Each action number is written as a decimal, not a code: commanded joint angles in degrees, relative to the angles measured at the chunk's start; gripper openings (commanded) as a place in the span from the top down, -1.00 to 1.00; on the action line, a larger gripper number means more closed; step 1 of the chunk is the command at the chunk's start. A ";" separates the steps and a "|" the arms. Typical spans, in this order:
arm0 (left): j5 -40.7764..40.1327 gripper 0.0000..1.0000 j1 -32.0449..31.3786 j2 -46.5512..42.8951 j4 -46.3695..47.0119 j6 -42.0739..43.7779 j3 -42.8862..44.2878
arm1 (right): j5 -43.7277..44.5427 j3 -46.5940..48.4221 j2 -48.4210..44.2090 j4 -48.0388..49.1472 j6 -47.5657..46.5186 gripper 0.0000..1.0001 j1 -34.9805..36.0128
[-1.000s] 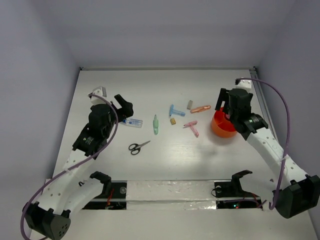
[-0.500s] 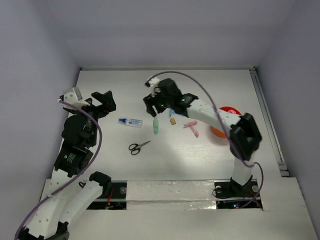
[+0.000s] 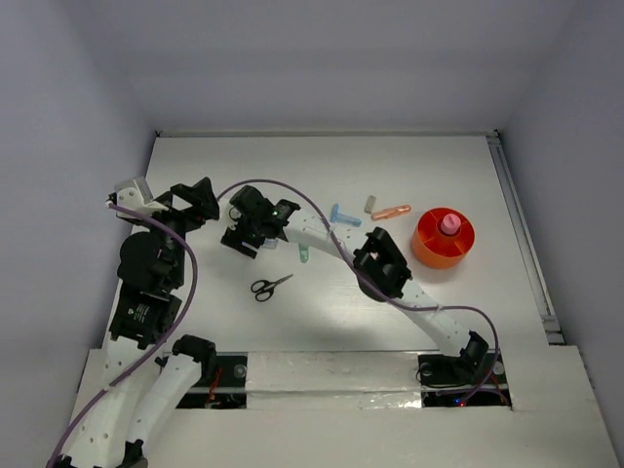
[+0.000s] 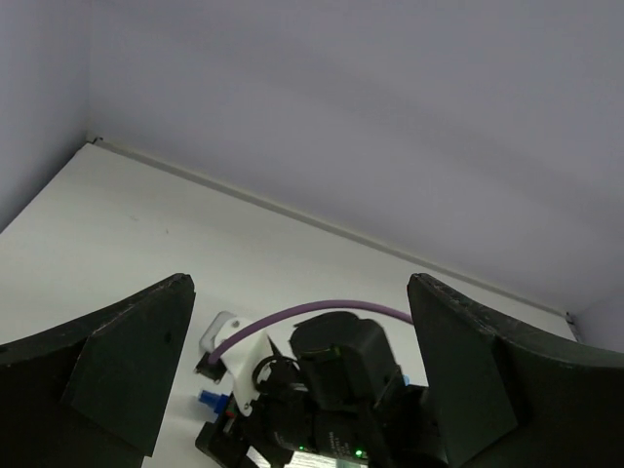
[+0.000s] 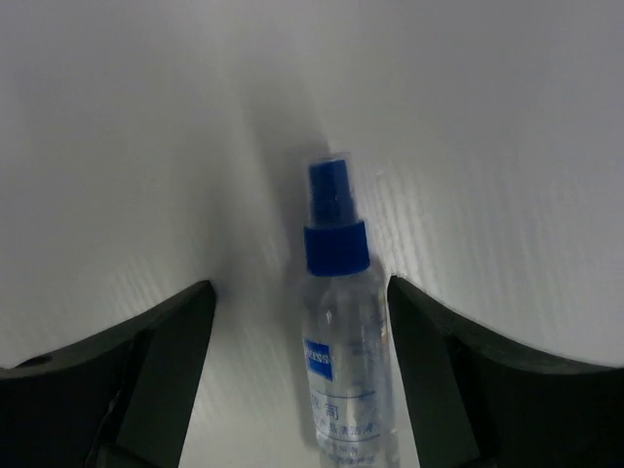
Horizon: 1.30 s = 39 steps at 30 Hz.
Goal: Sort the stationery into containers
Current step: Pick up the stationery from the center of the board.
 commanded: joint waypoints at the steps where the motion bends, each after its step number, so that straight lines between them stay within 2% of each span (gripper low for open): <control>1: 2.10 -0.79 0.34 -0.56 3.43 -0.31 -0.17 | 2.57 2.63 1.06 -0.34 -3.25 -0.53 0.17; 5: 2.98 -0.79 0.34 -0.39 3.52 -0.57 -0.35 | 4.58 4.89 4.82 2.05 -4.39 -0.35 0.17; 6: 2.98 -0.79 0.34 -0.30 3.52 -0.57 -0.35 | 5.20 5.61 5.45 1.87 -4.57 -0.21 0.17; 8: 2.98 -0.79 0.34 -0.30 3.52 -0.66 -0.44 | 5.65 5.97 6.15 1.52 -5.01 -0.08 0.70; 12: 3.42 -0.79 0.34 -0.21 3.61 -0.66 -0.44 | 5.65 4.38 5.98 3.10 -5.36 -0.02 0.70; 15: 3.95 -0.79 0.34 -0.12 3.70 -0.92 -0.70 | 5.38 4.91 6.33 4.07 -5.45 0.31 0.70; 17: 4.13 -0.79 0.34 -0.21 3.70 -0.83 -0.79 | 5.12 5.79 6.77 4.51 -5.27 0.43 0.70; 18: 4.13 -0.79 0.34 -0.30 3.70 -0.83 -0.88 | 5.21 6.14 6.77 4.94 -5.10 0.58 0.70; 20: 3.95 -0.79 0.34 -0.47 3.61 -0.66 -0.97 | 7.56 4.75 5.02 10.28 -3.87 0.73 0.70; 21: 3.86 -0.79 0.34 -0.56 3.52 -0.66 -0.97 | 9.06 1.08 2.32 16.75 -2.73 0.80 0.70; 22: 3.78 -0.79 0.34 -0.56 3.52 -0.57 -1.05 | 9.68 -0.87 2.29 20.21 -2.03 0.81 0.70; 24: 3.69 -0.79 0.34 -0.56 3.26 -0.57 -1.05 | 10.57 -4.22 -2.79 26.63 -0.10 0.97 0.70; 27: 3.60 -0.79 0.34 -0.74 3.17 -0.48 -1.05 | 11.89 -7.82 -9.45 35.08 5.17 1.00 -0.61; 28: 3.86 -0.79 0.34 -0.83 3.17 -0.66 -1.14 | 12.50 -9.75 -11.84 40.49 8.23 1.00 -1.49; 31: 4.65 -0.79 0.34 -1.09 3.35 -0.83 -1.40 | 13.11 -24.31 -24.66 48.95 12.55 1.00 -3.51; 32: 4.83 -0.79 0.34 -1.18 3.35 -0.83 -1.49 | 14.34 -29.23 -28.43 54.81 13.53 1.00 -4.04; 33: 4.92 -0.79 0.34 -1.18 3.35 -0.83 -1.58 | 15.04 -38.33 -32.21 56.96 14.49 1.00 -4.83; 34: 4.92 -0.78 0.34 -1.26 3.35 -0.83 -1.49 | 16.01 -42.77 -39.73 60.46 16.07 1.00 -6.40; 35: 5.00 -0.79 -0.27 -1.27 3.35 -0.75 -1.58 | 18.72 -47.34 -43.72 62.15 16.61 1.00 -7.46; 36: 5.00 -0.78 -0.28 -1.44 3.35 -0.75 -1.58 | 20.22 -56.17 -47.59 63.56 17.13 1.00 -8.69; 37: 5.18 -0.78 -0.97 -1.44 3.43 -0.75 -1.58 | 21.54 -60.18 -55.11 64.61 18.36 1.00 -11.75; 39: 5.35 -0.78 -0.98 -1.53 3.43 -0.75 -1.58 | 24.71 -71.13 -62.45 65.06 21.00 1.00 -15.45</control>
